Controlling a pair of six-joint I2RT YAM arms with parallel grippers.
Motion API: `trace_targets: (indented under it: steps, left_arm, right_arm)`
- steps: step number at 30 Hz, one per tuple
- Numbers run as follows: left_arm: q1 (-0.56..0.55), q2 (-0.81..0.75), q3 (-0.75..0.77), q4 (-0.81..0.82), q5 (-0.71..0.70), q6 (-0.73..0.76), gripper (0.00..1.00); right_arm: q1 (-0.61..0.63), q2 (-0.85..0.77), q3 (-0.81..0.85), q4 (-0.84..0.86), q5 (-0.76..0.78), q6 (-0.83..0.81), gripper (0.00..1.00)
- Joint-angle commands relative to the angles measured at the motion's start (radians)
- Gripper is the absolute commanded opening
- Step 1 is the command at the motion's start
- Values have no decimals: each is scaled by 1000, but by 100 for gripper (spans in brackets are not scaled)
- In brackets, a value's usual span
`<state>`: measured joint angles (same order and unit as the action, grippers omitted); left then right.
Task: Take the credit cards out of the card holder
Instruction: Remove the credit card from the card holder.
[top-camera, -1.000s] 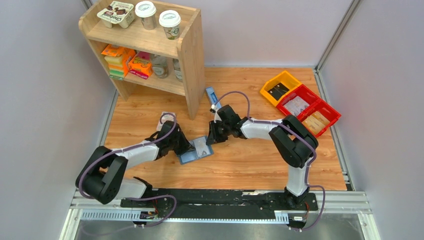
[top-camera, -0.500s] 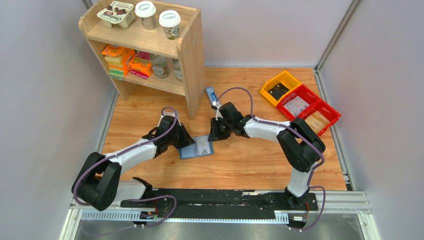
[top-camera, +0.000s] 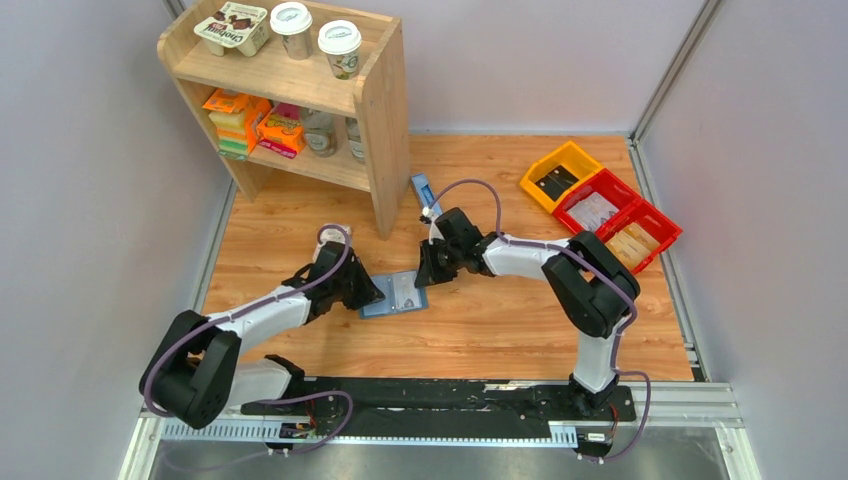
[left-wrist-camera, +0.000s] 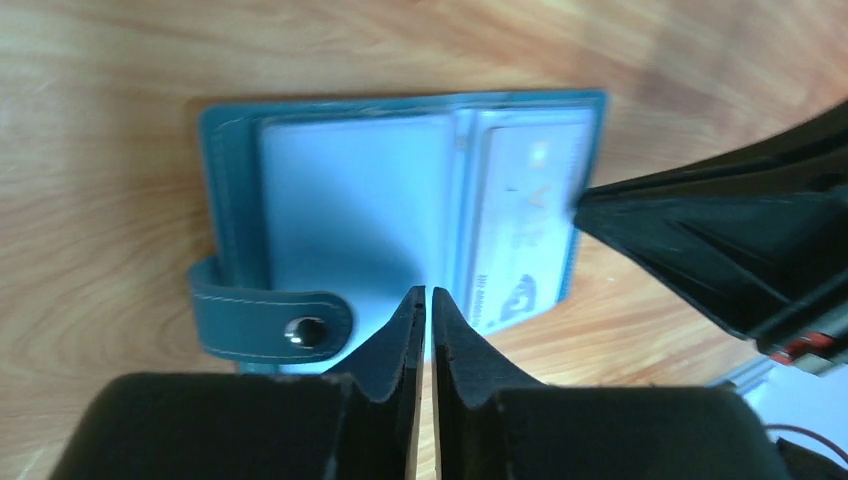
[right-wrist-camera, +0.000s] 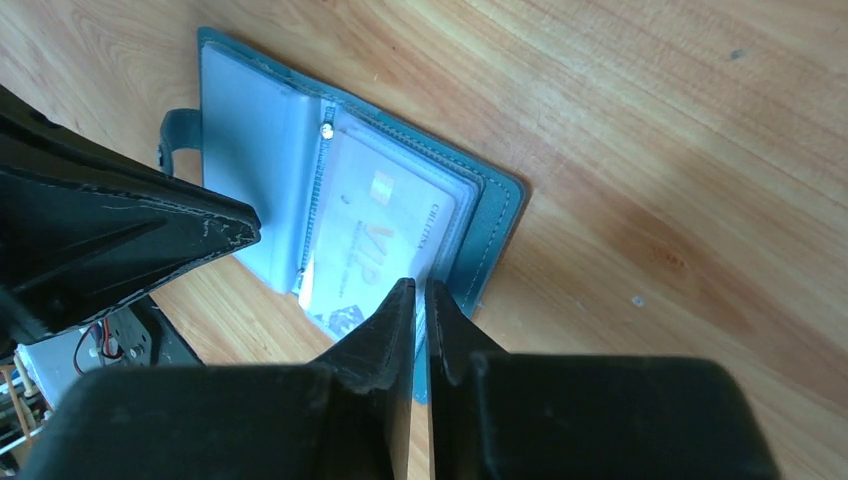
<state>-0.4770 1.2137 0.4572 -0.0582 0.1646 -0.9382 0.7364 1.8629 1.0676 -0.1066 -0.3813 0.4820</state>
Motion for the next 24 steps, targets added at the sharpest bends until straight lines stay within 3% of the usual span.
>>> trace_targets:
  steps: [1, 8, 14, 19, 24]
  left_arm:
    - [8, 40, -12, -54, -65, -28, 8]
    - [14, 151, -15, -48, -37, -36, 0]
    - [14, 101, -41, 7, -25, -40, 0]
    - [14, -37, -75, 26, -74, -77, 17]
    - [15, -173, -147, 88, -114, -120, 46]
  right_arm:
    - [3, 36, -1, 67, -31, 15, 10]
    - [3, 76, -34, 96, -70, 21, 9]
    - [3, 114, -63, 97, -47, 26, 9]
    - [3, 130, -87, 130, -27, 30, 8]
    - [3, 133, -95, 131, -21, 29, 7]
